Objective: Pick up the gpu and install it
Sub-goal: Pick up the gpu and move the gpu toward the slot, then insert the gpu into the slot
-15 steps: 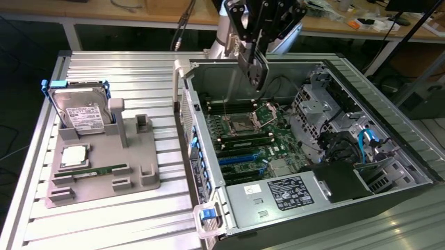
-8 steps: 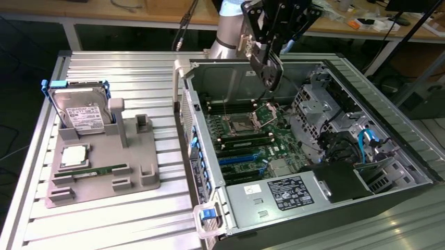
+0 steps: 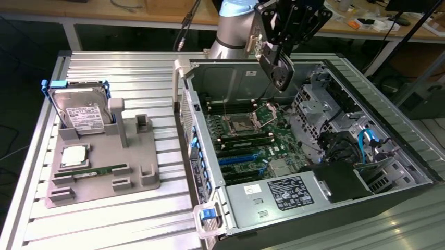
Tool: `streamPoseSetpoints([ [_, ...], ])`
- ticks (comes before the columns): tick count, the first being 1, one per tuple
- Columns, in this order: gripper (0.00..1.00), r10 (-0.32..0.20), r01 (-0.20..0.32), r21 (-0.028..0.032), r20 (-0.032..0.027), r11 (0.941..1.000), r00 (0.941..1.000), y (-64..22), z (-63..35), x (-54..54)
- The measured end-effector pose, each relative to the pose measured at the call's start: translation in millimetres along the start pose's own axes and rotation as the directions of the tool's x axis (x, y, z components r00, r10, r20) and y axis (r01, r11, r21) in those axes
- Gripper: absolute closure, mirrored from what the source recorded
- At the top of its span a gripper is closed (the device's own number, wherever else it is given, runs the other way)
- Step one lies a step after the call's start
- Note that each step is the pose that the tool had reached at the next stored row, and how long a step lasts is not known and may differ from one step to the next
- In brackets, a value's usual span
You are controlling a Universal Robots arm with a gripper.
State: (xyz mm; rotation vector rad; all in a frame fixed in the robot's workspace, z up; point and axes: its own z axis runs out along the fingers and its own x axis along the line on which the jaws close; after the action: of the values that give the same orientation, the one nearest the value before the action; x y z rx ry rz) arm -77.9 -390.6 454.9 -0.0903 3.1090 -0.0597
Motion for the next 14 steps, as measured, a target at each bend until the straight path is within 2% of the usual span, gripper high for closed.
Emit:
streamPoseSetpoints([
  [13, 0.73, 0.0, 0.0, 0.0, 0.0, 1.0, 1.0, 0.0, 0.0, 0.0],
  [14, 0.73, 0.013, -0.013, 0.0003, -0.0005, 0.9999, 0.9999, 0.0, 0.0, 0.0],
])
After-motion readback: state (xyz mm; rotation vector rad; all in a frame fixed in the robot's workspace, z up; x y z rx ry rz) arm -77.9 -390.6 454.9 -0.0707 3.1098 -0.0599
